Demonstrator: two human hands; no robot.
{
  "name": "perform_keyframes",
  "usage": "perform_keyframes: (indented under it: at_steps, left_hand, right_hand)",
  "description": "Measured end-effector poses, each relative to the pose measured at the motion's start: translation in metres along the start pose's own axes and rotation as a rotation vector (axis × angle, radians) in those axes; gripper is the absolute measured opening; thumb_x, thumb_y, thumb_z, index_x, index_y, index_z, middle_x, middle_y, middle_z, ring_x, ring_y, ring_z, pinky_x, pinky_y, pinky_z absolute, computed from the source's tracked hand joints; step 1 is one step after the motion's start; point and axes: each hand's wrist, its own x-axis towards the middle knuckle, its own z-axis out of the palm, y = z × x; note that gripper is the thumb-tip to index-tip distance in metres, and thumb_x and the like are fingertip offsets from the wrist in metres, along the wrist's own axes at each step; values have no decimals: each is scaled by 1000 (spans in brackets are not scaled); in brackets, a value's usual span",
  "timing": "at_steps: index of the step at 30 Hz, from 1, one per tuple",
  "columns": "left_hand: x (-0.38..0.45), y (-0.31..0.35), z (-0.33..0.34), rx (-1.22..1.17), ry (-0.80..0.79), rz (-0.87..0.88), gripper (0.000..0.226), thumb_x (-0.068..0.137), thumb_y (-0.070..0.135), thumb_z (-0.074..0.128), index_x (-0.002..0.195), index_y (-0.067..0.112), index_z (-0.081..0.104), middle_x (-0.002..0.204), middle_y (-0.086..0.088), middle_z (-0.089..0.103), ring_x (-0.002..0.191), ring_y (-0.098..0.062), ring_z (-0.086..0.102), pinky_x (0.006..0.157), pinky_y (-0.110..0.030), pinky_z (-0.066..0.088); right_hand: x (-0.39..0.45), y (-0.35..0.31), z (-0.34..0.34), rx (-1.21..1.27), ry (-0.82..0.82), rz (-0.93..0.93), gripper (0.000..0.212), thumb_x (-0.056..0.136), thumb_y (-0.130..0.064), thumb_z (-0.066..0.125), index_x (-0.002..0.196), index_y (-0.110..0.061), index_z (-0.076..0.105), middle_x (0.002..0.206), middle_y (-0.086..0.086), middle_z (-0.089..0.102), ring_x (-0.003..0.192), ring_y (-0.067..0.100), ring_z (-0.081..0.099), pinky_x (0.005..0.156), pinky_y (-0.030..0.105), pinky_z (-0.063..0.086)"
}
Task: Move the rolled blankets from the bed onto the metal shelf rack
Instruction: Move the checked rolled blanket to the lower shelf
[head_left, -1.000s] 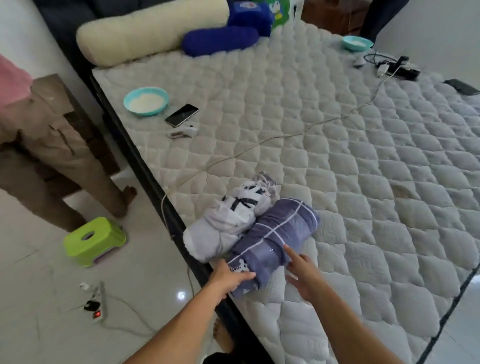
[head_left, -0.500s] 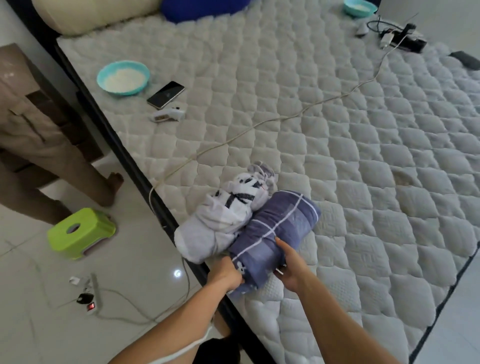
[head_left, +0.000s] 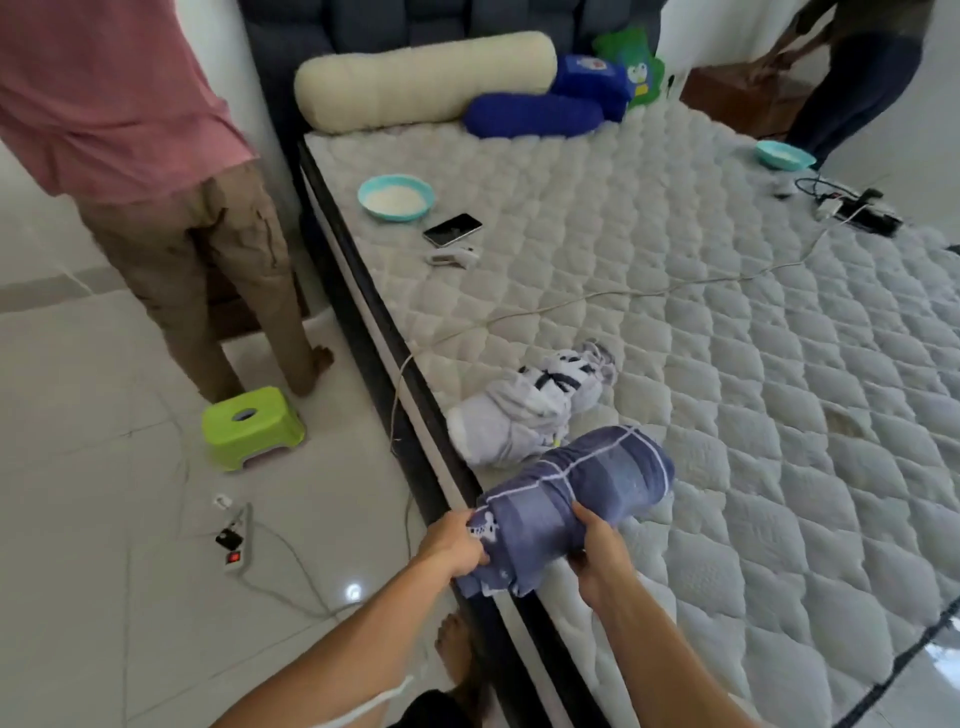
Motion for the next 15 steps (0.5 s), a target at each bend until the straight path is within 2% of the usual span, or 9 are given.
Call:
perform_keyframes:
  at_steps: [2,5,7,8,10,12,14,15]
  left_hand:
    - [-23,-26,-5,-115,14,-2,41,77,5,62,114,24,63,106,-13,70,100,-30,68,75,-33,54]
    - [-53,-69,-11,-313,78,-17,47,72,5,63,114,26,62,105,-15,71,90,-30,69,65,-32,54]
    - [-67,-98,-18,-425,98,-29,56,64,8,67,115,29,59,100,-17,72,78,-23,66,52,-21,45]
    - [-70,-115,-23,-466,100,-26,63,57,9,69,116,27,58,90,-18,70,72,-19,64,49,-18,39]
    - [-75,-153,-35,-535,104,-35,73,46,11,71,117,17,56,71,-14,59,53,-16,53,49,-22,38]
    - [-90,-186,-52,-603,140,-54,69,43,10,73,110,10,56,63,-7,53,41,-15,44,46,-19,38]
    - [-119,-217,-72,-711,182,-74,62,47,7,74,106,14,56,63,-4,56,42,-11,47,41,-13,36]
    - [-130,-236,-82,-755,207,-61,62,50,5,76,109,12,57,69,-5,61,48,-11,53,41,-13,38]
  right_hand:
    - [-22,13,8,-62,-17,-41,51,78,-26,72,126,-12,58,119,10,66,104,26,61,72,31,50]
    - [-59,32,30,-160,-77,-113,52,78,-24,73,126,-13,58,120,9,65,112,30,60,83,37,50]
    - [-82,46,51,-207,-159,-173,48,81,-18,71,126,-12,56,118,9,64,112,30,60,90,40,51]
    - [-96,53,63,-236,-211,-199,43,82,-16,71,123,-12,57,115,8,64,108,28,61,91,40,51]
    - [-123,68,90,-289,-320,-240,31,82,-12,71,111,-15,59,102,4,67,96,23,63,82,35,52]
    - [-146,88,121,-370,-426,-278,25,82,-9,70,104,-15,62,98,4,69,92,21,65,74,29,52]
    - [-168,112,153,-477,-522,-304,26,82,-8,69,108,-11,65,104,9,71,94,23,66,77,32,53]
    - [-180,126,168,-533,-562,-312,29,83,-9,68,111,-9,65,106,11,71,96,25,66,80,34,53]
